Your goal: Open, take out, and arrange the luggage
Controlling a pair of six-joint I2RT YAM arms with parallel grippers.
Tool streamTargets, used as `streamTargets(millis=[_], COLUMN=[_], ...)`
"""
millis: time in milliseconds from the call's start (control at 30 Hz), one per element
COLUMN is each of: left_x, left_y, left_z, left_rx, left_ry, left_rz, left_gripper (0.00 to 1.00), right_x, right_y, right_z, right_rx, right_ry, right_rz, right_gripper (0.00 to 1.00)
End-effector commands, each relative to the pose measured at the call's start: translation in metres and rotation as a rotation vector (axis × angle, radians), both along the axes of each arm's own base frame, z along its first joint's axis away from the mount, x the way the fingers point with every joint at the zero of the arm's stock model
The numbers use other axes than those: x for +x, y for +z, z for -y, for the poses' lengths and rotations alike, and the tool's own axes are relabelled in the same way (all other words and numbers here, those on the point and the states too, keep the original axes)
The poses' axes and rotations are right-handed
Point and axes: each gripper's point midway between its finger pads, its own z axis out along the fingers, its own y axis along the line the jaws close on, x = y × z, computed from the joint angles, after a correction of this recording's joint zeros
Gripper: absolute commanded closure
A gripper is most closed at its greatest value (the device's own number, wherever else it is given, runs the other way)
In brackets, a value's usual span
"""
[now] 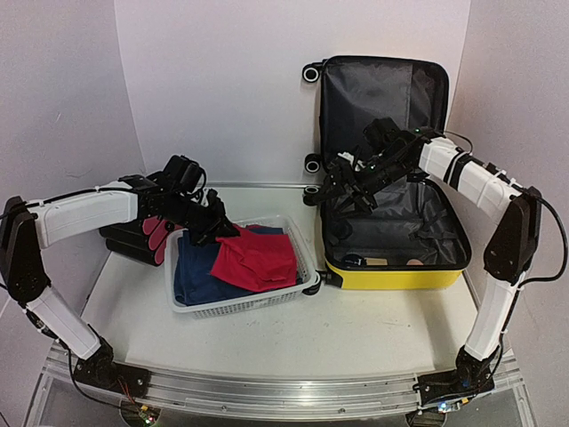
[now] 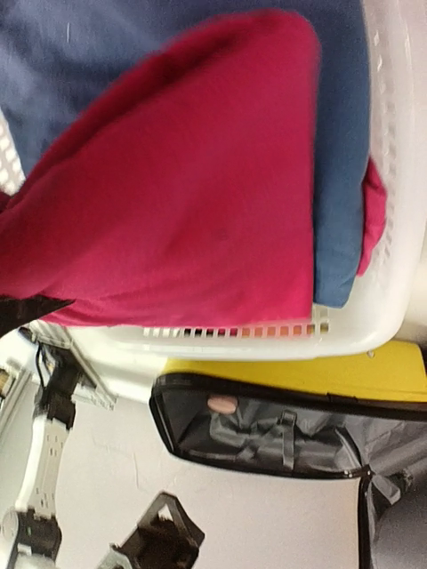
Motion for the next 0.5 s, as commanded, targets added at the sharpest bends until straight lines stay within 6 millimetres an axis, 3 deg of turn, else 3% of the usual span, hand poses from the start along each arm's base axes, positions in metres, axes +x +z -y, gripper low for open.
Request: streamTargets(millis=[0, 200, 467], left_x=[0.005, -0.009, -0.012], left_y=[0.025, 0.001, -0.006], left_z=[-0.018, -0.037, -0.064], left_rx=[0.055, 0.137, 0.268], left_ry=[-0.016, -0.026, -0.046], left_rz=[0.169, 0.179, 0.306], left_gripper=[1.00, 1.00, 1.00], right_x=[0.002, 0.002, 0.004], right_y=[0.011, 0.012, 0.008], right_z=[-0.002, -0.001, -0.002], right_rx=[0.010, -0.001, -0.010], right_ry=[0.023, 0.028, 0.028], right_rz=[0.032, 0.038, 0.024], right_gripper=[0.28, 0.28, 0.28])
